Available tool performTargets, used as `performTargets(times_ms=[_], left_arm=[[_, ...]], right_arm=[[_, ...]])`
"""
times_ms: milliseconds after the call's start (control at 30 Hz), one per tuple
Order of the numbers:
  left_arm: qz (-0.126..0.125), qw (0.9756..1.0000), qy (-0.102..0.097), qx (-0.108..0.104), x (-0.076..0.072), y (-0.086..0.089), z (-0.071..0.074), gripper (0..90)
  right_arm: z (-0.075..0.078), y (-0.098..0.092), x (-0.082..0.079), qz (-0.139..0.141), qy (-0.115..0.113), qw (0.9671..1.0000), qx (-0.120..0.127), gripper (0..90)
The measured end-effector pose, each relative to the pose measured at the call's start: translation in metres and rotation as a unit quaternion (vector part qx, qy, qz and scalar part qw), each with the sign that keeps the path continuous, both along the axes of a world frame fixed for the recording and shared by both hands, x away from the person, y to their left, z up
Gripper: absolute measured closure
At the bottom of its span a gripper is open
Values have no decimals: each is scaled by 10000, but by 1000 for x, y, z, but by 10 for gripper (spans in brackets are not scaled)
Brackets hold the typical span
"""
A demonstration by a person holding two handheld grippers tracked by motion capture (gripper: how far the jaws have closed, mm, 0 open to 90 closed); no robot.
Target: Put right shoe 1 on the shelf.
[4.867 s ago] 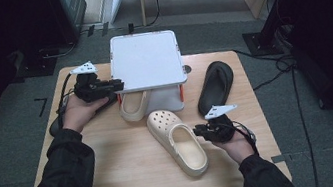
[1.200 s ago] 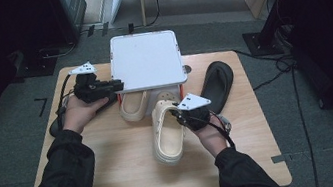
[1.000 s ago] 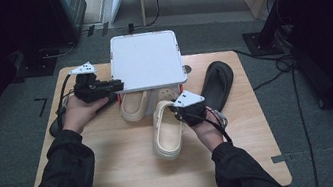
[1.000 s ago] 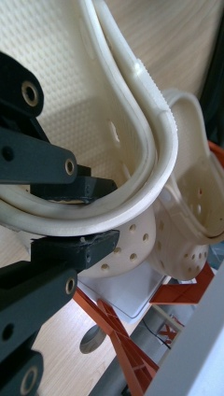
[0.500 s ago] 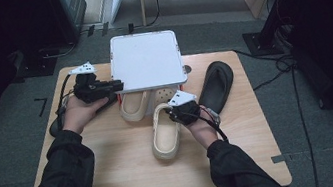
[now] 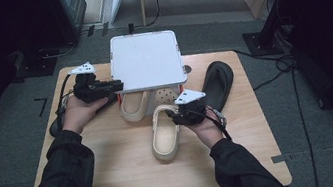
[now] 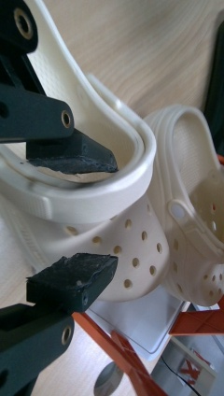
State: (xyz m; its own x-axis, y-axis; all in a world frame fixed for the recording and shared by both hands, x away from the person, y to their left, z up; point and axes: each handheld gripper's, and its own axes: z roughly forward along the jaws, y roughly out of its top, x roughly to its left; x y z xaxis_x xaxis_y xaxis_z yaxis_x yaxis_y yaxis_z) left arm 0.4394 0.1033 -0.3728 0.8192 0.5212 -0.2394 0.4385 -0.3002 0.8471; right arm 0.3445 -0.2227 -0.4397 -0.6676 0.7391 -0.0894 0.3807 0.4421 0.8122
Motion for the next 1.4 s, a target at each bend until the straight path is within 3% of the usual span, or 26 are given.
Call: performTargets(times_ms=[267, 433, 667, 800, 1000, 1233, 1400], left_arm=[[11, 10000, 3, 28, -1, -1, 1, 767], [12, 10000, 8, 32, -1, 0, 1, 767], [12, 10000, -19, 74, -1, -1, 1, 767], [9, 10000, 40, 39, 0, -1, 1, 769], [-2, 10000, 58, 63, 1, 0, 2, 787], [-2, 10000, 77, 28, 2, 1, 1, 790], [-9, 10000, 73, 35, 2, 0, 1, 790]], right_arm=[[11, -12, -26, 99, 187, 9994, 291, 543], [6, -9, -48, 342, 364, 9979, 412, 588], [-1, 1, -76, 705, 638, 9941, 524, 724], [-11, 10, -93, 1014, 903, 9891, 568, 735], [-27, 24, -107, 1309, 1127, 9842, 385, 760], [-45, 33, -110, 1390, 1477, 9791, 152, 766], [-55, 36, -107, 1215, 1584, 9798, -95, 773]])
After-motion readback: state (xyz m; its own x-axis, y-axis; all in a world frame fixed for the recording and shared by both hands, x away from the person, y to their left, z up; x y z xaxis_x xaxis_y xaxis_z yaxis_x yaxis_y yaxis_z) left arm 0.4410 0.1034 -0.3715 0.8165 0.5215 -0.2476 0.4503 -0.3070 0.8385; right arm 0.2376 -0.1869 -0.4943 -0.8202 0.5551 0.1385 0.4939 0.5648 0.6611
